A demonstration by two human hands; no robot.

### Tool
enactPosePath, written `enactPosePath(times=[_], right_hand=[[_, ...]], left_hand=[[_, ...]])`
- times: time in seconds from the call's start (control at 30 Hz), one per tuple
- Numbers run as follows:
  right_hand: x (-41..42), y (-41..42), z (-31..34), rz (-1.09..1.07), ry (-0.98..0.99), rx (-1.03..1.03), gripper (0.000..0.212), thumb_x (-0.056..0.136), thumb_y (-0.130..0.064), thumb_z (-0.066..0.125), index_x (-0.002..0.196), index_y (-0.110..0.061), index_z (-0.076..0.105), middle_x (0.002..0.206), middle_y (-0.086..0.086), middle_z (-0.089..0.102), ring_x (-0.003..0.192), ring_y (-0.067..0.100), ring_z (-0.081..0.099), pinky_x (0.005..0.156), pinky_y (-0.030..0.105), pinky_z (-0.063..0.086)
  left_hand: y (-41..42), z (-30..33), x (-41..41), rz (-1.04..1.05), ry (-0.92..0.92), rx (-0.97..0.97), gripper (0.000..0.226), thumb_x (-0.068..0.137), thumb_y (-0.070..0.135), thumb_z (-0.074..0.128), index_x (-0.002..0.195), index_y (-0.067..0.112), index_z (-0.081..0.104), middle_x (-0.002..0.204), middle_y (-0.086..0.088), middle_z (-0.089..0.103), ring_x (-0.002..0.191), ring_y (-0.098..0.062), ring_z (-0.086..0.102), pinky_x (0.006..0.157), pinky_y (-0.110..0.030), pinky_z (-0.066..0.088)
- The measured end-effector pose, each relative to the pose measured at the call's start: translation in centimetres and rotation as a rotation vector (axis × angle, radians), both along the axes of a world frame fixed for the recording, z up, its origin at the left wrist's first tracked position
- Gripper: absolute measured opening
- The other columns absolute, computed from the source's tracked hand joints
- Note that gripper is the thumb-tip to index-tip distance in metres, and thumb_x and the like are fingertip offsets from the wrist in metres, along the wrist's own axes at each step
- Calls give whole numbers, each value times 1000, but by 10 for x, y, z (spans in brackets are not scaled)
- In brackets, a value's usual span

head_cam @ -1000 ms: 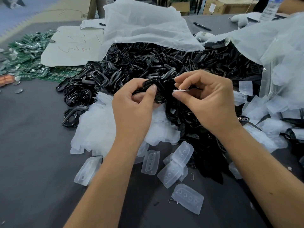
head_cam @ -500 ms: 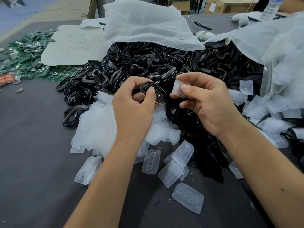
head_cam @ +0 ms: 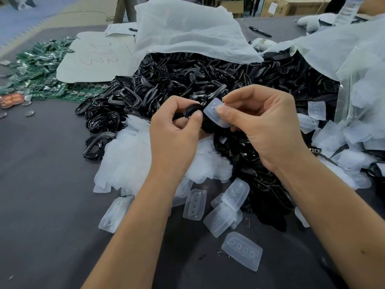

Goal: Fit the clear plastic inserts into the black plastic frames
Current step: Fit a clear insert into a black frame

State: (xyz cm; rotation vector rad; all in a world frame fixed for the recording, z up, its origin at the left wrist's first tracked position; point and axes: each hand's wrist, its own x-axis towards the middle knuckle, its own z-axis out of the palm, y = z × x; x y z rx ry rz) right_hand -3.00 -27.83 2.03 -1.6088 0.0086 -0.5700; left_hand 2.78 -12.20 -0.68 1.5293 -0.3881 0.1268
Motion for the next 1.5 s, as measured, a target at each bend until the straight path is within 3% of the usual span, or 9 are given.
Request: enactPosePath(times=[0.1, 0.2, 0.27, 0.77, 0.9, 1.03, 1.27, 1.37, 1.5], right_hand=[[0, 7, 2, -58, -3, -164, 14, 81, -11, 89, 87, -13, 77, 79, -1, 78, 71, 15, 76, 63, 23, 57], [-1, 11, 3, -129, 0, -287, 13, 79, -15, 90, 82, -19, 78, 77, -9, 77, 70, 10, 75, 64, 20, 57], [-1, 12, 4, -158, 15, -325, 13, 78, -15, 91, 80, -20, 78, 75, -11, 77, 68, 7, 74, 63, 18, 56], [-5, 19, 10, -178, 33, -396, 10, 80, -17, 89, 78, -21, 79, 71, -12, 75, 65, 4, 73, 61, 16, 55], [-5, 21, 7, -197, 54, -398, 11, 79, -17, 90, 77, -21, 79, 68, -12, 74, 63, 3, 72, 59, 14, 53], [-5, 25, 4, -242, 35, -414, 9, 82, -18, 88, 80, -18, 79, 70, -11, 74, 65, 4, 72, 63, 21, 58], [-6, 30, 1, -295, 7, -439, 11, 84, -15, 86, 78, -17, 78, 68, -12, 71, 60, 8, 69, 59, 17, 52], [-5, 30, -2, -338, 17, -490, 13, 81, -17, 88, 76, -20, 76, 78, -9, 68, 58, 11, 65, 59, 20, 50], [-4, 26, -4, -373, 35, -529, 16, 79, -25, 90, 75, -23, 75, 79, -10, 65, 62, 8, 60, 61, 19, 46]], left_hand=[[1, 2, -1, -44, 36, -41, 8, 94, 13, 65, 100, 11, 71, 92, -26, 70, 85, -57, 66, 74, -63, 62], [2, 3, -3, -97, 98, -108, 17, 100, 13, 55, 99, 5, 70, 92, -21, 73, 86, -37, 75, 73, -49, 65], [1, 4, -4, -116, 133, -132, 24, 103, 15, 50, 98, 4, 71, 92, -19, 74, 86, -32, 76, 72, -46, 65], [0, 5, -4, -42, 109, -46, 29, 109, 8, 45, 102, 4, 73, 96, -16, 72, 87, -28, 76, 68, -43, 66], [0, 3, -4, -42, 93, -32, 27, 109, 7, 46, 103, 4, 73, 82, -2, 72, 76, -15, 75, 66, -38, 66], [-1, 3, -4, -35, 83, -25, 27, 109, 8, 46, 105, 4, 73, 79, 6, 71, 73, -9, 73, 65, -35, 65], [-1, 4, -5, -17, 93, -24, 27, 108, 10, 47, 105, 6, 74, 92, -2, 73, 82, -12, 74, 66, -34, 65], [-1, 3, -4, -27, 102, -33, 27, 108, 9, 47, 105, 5, 74, 96, -8, 73, 86, -15, 75, 67, -37, 65], [-2, 4, -5, 0, 69, -10, 28, 108, 6, 47, 104, 5, 75, 94, -2, 74, 85, -5, 72, 65, -21, 61]])
